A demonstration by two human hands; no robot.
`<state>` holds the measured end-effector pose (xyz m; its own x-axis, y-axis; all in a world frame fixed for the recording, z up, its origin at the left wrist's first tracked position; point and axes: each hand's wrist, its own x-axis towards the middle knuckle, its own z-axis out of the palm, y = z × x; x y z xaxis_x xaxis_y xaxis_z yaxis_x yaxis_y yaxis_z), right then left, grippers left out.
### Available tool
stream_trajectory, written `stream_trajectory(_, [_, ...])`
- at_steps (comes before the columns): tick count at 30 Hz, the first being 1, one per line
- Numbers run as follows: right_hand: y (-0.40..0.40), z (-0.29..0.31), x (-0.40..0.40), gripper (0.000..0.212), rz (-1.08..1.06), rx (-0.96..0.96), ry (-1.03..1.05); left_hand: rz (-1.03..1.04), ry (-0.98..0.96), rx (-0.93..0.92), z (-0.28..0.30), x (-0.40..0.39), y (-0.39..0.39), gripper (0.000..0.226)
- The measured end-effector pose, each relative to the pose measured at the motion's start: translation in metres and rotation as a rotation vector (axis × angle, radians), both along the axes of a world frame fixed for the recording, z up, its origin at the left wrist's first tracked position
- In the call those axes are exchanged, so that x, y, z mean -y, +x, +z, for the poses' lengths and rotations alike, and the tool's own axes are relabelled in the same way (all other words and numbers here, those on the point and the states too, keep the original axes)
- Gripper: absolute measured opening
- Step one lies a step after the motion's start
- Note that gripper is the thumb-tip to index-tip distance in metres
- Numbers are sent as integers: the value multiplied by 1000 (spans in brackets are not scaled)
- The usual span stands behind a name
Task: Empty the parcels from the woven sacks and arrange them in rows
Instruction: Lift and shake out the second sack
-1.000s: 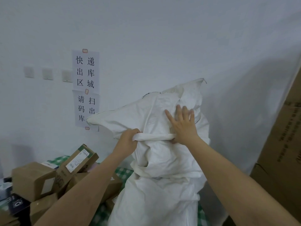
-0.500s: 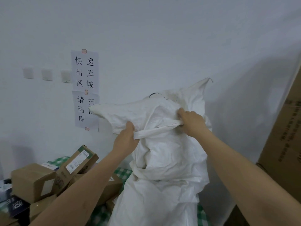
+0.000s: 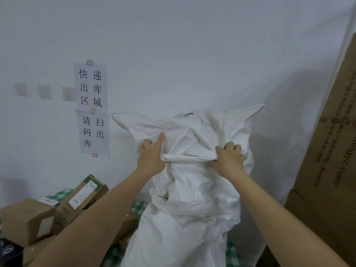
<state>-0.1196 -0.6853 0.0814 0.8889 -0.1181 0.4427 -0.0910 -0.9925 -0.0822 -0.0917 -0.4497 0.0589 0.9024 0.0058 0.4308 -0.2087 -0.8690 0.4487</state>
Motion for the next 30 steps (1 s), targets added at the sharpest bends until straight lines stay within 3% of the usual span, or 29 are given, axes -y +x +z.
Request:
stream_trajectory(4, [-6, -16, 5, 33, -3, 67, 145, -5, -493, -272, 3, 5, 3, 107])
stream_trajectory(7, [-11, -24, 14, 37, 65, 131, 151, -128, -627, -389, 3, 5, 0, 111])
stream_trajectory(11, [-12, -34, 20, 34, 130, 176, 106, -302, -588, -412, 1, 3, -4, 118])
stream_trajectory(13, [-10, -37, 17, 33, 153, 185, 68, -323, -535, -287, -1, 6, -7, 126])
stream_trajectory(17, [-4, -48, 10, 40, 242, 273, -6, -248, -121, 101, -2, 12, -8, 127])
stream_trajectory(20, [-5, -50, 5, 43, 290, 332, -61, -131, 148, 181, 7, 10, 0, 120])
stream_trajectory(23, [-6, -46, 5, 38, 306, 387, -110, -117, 122, 135, 20, 11, 7, 96])
stream_trajectory(27, [0, -42, 9, 24, 285, 346, -71, -110, 102, 207, 23, 14, 13, 70])
stream_trajectory(30, [1, -33, 11, 43, 152, 187, 33, -84, 117, 237, 23, 17, 12, 65])
